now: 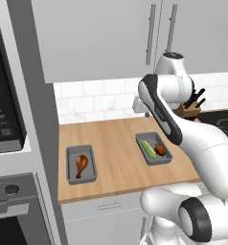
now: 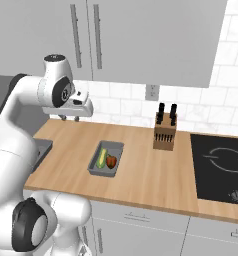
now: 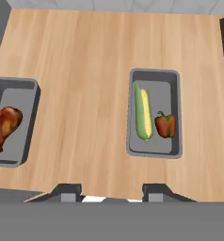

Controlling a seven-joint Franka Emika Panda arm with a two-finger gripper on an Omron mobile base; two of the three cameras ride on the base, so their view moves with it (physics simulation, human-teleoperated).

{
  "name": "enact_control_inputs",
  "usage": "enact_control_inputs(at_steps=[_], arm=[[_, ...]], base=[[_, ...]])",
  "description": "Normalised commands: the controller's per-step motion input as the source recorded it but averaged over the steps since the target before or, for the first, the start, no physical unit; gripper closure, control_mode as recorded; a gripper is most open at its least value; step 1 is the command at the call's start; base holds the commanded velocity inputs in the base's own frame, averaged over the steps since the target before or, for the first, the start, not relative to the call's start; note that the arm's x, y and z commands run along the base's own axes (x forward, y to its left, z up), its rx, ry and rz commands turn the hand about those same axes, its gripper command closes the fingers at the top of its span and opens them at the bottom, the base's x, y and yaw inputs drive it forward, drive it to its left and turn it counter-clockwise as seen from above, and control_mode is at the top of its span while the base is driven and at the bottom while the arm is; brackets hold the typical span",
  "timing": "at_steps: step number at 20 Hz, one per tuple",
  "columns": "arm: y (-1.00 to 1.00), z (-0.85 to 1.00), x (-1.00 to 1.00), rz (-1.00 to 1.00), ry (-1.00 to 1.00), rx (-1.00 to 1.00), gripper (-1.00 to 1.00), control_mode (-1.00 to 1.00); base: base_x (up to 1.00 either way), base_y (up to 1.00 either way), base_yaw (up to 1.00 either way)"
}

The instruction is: Take the meat container that has the chicken drumstick and place it on the second highest rack of the freezer. Then take the vegetable container that has the corn and bell pepper and place it on the highest rack of the freezer.

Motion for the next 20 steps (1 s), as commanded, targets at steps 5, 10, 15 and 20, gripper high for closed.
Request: enact_control_inputs(at_steps=[5,10,15,20], arm=[[0.00,0.00,-0.12,0.00,0.01,0.00,-1.00,-1.00],[-0.02,-0.02,-0.26,0.00,0.00,0.00,-1.00,-1.00],[-0.02,-0.09,-0.25,0.00,0.00,0.00,-1.00,-1.00],[0.14,-0.35,-0.28,0.00,0.01,0.00,-1.00,-1.00]], base=[[0.00,0.00,0.00],[0.00,0.00,0.00],[0.00,0.00,0.00],[0.00,0.00,0.00]])
